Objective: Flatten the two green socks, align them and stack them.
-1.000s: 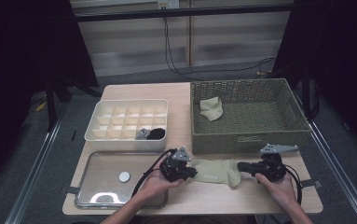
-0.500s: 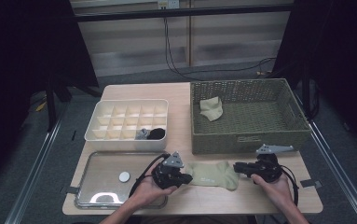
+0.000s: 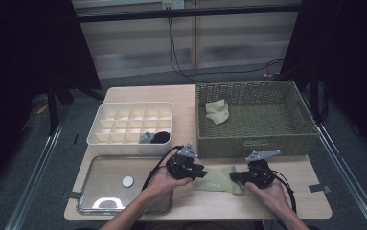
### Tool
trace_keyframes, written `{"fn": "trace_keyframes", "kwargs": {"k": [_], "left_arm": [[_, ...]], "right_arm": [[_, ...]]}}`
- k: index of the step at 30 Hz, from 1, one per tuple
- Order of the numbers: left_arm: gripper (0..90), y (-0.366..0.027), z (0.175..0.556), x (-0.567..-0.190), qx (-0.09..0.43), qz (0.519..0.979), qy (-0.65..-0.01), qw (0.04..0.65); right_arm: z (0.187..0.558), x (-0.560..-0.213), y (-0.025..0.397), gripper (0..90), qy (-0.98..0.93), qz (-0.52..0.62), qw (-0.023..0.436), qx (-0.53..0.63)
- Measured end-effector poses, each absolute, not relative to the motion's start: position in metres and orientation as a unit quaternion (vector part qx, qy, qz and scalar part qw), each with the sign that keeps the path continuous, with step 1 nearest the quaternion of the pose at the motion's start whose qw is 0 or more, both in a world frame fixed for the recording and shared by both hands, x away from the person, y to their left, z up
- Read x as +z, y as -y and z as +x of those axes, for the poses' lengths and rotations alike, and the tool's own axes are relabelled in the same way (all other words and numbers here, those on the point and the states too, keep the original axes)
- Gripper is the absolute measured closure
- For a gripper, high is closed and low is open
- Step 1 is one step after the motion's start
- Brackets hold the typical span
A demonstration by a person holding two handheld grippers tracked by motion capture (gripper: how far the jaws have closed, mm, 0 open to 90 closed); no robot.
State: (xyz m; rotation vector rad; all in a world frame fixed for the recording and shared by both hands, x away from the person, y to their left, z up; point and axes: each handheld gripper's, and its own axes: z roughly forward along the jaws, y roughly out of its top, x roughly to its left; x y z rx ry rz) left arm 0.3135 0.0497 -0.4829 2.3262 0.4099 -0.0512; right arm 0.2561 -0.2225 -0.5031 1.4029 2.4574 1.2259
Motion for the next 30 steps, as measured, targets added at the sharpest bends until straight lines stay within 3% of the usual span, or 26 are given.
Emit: {"fn": "trace_keyframes", "kwargs": {"k": [1,5,15,30], "left_arm": [[63.4,-0.05,0.313,-0.483,-0.02,0.911,-0.16,0.38],[57.4,-0.053,0.306,-0.484,0.0,0.913,-0.152,0.377],[60.4,-0.073,0.293,-0.49,0.011,0.929,-0.138,0.343],[58.5,-0.09,0.282,-0.496,0.001,0.916,-0.143,0.375]], "right_arm": [[0.256,-0.503,0.223,89.2,-0.797,0.455,0.029,0.397],[0.255,-0.504,0.224,89.8,-0.795,0.454,0.03,0.401],[0.253,-0.505,0.223,88.1,-0.793,0.456,0.035,0.403],[0.243,-0.504,0.222,87.2,-0.791,0.46,0.035,0.403]]}}
